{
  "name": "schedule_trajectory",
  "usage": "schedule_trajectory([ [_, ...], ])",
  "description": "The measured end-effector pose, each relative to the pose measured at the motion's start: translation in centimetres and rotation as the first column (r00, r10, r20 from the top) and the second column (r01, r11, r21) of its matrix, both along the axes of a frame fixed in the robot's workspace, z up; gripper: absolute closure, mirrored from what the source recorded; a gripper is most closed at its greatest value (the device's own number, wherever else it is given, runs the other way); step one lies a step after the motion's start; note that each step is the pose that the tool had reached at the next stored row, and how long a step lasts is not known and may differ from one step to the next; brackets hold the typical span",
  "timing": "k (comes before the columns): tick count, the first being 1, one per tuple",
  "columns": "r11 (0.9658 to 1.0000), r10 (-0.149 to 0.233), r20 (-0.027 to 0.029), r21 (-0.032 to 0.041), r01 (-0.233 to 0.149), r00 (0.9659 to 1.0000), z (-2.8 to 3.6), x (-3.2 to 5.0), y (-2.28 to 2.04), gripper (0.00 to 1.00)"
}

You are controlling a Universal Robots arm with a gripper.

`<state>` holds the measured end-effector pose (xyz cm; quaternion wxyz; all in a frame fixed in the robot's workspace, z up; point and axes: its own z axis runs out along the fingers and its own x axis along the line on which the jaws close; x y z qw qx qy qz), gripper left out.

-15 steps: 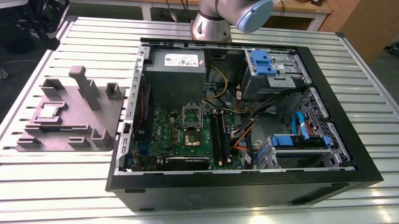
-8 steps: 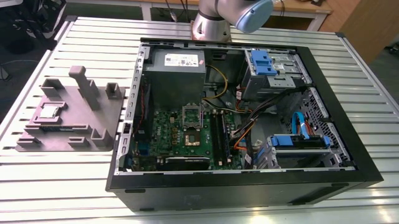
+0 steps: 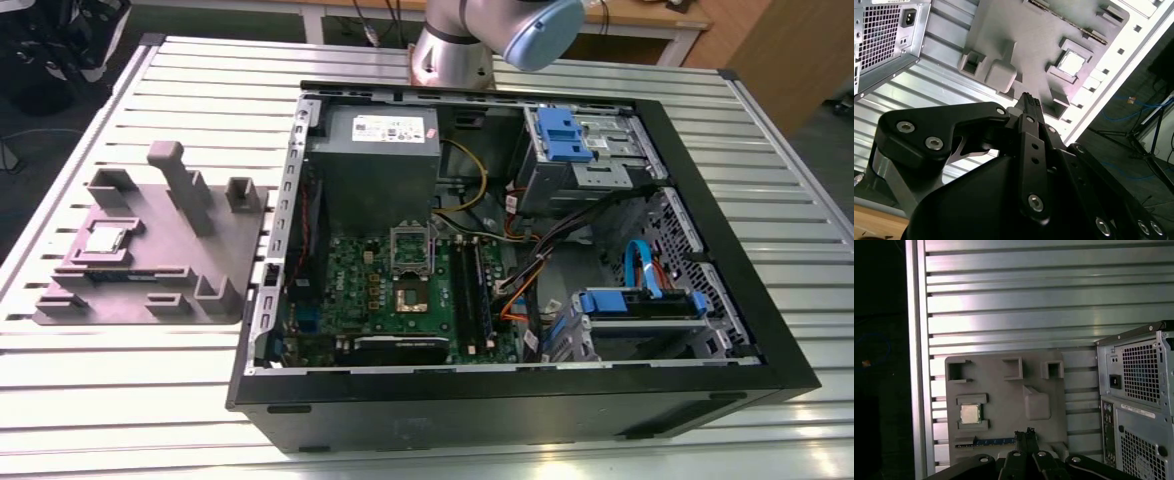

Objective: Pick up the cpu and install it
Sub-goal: 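Reach for the cpu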

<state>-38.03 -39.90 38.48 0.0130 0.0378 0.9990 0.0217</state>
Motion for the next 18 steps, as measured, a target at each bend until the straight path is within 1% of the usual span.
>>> schedule_trajectory([
  [6, 1.0000, 0.000, 0.0001, 0.0001, 0.000, 1.0000, 0.00, -0.45, 0.00, 0.90],
  [18, 1.0000, 0.000, 0.0000, 0.0000, 0.000, 1.0000, 0.00, -0.82, 0.00, 0.90],
])
